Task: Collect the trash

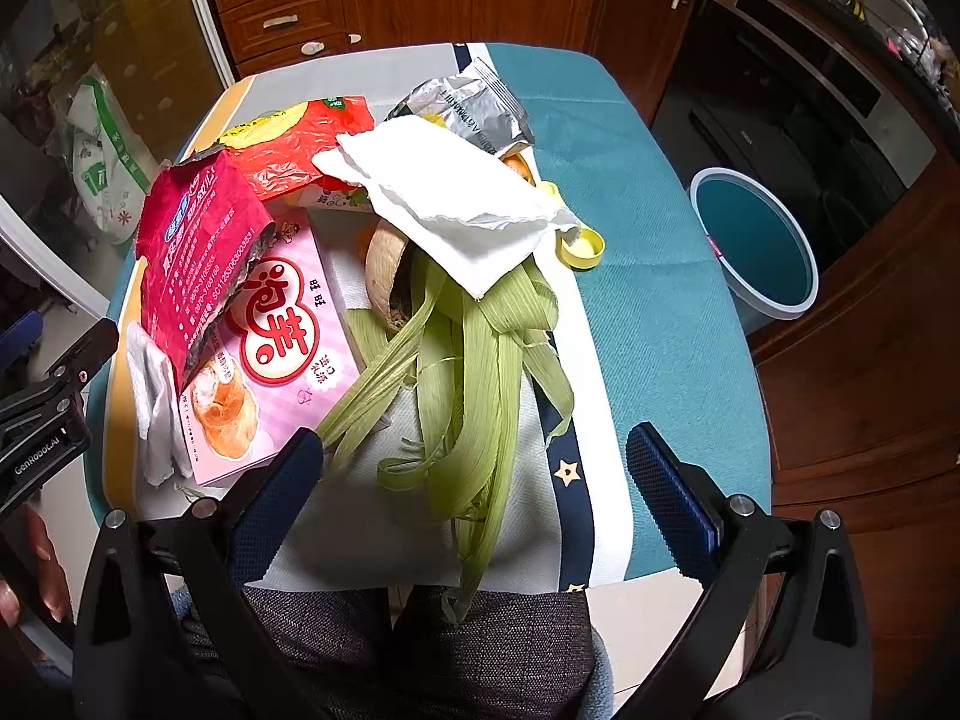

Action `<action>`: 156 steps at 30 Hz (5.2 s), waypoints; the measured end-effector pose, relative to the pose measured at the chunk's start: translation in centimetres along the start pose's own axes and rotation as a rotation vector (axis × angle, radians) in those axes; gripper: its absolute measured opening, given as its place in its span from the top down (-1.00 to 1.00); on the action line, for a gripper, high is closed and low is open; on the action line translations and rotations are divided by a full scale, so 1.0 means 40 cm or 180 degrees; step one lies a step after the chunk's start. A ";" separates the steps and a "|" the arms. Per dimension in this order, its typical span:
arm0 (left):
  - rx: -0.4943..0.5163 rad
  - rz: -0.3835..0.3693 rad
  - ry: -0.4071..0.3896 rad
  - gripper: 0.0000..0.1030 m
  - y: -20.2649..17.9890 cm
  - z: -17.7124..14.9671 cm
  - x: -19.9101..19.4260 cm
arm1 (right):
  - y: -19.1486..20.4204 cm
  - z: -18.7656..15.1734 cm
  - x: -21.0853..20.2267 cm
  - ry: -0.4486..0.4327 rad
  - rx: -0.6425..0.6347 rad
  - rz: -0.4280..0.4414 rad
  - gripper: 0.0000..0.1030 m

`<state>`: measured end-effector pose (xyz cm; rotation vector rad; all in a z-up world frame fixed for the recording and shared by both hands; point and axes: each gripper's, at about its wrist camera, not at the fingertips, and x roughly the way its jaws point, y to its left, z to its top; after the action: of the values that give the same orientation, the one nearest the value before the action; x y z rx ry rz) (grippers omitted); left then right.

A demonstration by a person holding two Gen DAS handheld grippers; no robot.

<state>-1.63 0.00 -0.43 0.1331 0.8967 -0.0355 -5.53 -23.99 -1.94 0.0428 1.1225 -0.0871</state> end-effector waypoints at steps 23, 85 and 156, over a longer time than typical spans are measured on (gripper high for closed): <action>-0.0063 -0.0550 0.0159 -0.93 0.045 -0.024 0.025 | 0.018 0.019 -0.059 -0.0434 -0.0249 0.0482 -0.88; 0.0850 -0.1400 0.0036 0.74 -0.155 0.169 -0.134 | -0.092 0.272 -0.285 -0.1188 -0.0385 0.1198 0.99; 0.1322 -0.1449 0.0319 -0.92 -0.341 0.346 0.041 | -0.310 0.271 -0.085 -0.0287 0.0006 0.0572 -0.83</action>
<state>8.95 -15.28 5.43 0.3171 0.9965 -0.6457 1.61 -37.03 5.95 0.1398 1.0241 0.0699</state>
